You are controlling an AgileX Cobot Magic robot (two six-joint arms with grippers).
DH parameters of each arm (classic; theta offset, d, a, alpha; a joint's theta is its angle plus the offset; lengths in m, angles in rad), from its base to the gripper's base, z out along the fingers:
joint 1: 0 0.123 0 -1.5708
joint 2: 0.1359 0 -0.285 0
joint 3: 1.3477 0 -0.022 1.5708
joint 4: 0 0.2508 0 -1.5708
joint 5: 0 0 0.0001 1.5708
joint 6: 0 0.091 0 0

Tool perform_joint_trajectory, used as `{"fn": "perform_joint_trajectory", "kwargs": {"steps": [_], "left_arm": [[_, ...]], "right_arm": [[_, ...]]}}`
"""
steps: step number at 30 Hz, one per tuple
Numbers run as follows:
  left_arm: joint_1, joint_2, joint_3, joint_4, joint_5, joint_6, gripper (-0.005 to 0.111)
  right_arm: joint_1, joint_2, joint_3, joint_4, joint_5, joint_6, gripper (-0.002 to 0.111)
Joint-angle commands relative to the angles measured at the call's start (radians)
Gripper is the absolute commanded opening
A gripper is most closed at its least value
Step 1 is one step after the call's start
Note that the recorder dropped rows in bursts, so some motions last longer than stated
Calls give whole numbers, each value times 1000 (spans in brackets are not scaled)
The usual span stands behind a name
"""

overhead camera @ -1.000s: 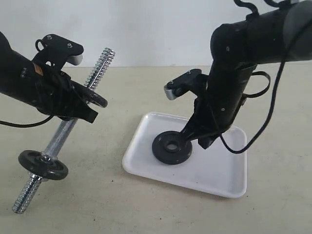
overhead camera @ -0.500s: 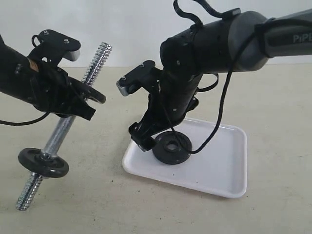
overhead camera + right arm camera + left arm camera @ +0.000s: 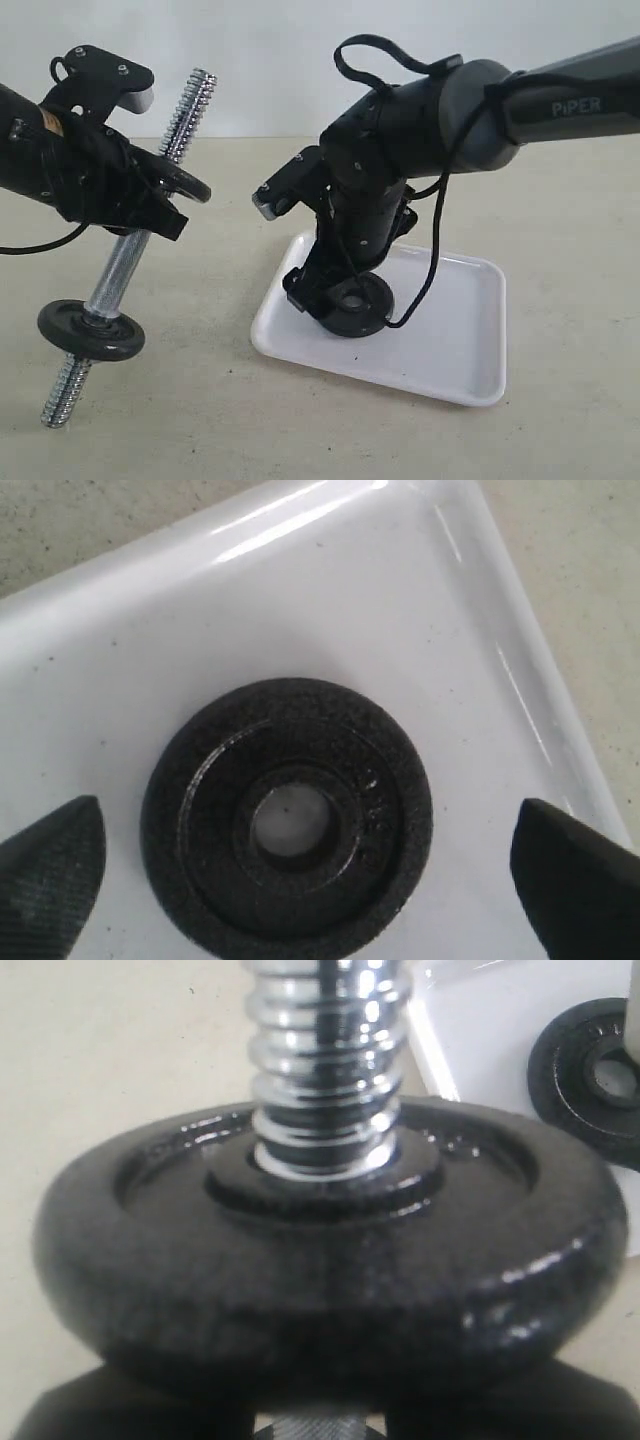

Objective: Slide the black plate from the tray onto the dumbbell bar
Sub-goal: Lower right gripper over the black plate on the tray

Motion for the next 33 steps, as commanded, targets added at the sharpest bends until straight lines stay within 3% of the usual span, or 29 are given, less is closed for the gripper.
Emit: {"fn": "perform_joint_trajectory", "kwargs": {"steps": [1, 33], "left_arm": [[0, -59, -37, -5, -153, 13, 4], [0, -52, -34, -5, -139, 5, 4]], "right_arm": [[-1, 23, -4, -1, -5, 26, 105], [-1, 94, -4, -40, -19, 50, 105]]}}
